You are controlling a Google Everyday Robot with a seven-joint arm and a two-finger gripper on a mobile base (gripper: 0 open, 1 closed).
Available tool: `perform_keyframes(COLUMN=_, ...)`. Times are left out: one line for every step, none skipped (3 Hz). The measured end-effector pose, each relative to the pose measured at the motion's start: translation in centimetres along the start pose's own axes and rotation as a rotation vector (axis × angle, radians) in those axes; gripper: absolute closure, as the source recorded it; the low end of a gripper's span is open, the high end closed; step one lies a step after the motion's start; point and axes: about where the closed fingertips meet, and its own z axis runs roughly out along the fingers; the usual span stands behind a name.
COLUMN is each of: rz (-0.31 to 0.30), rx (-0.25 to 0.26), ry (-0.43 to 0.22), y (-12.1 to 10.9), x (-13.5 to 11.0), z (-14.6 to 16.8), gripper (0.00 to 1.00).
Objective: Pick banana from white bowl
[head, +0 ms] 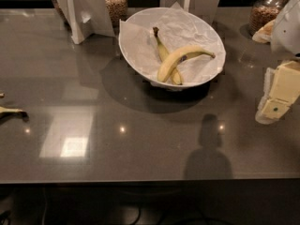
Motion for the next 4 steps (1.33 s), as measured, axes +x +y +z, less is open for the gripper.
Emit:
perform_keyframes(rz=0.0, rx=0.0, ry=0.0, y=0.0, x=0.0, z=0.0, gripper=0.0)
perform_keyframes(rz=-0.047, rx=0.046, ry=-0.047, y=-0.7, x=-0.8, z=0.0, gripper=0.0)
perform_keyframes(rz=-0.163, rx=0.1, ry=-0.162, y=-3.3, x=-3.8, z=0.8, gripper=0.0)
perform_keyframes(rz=-0.291, rx=0.109, ry=-0.279, y=-7.1, x=-7.5, z=2.4, gripper=0.0)
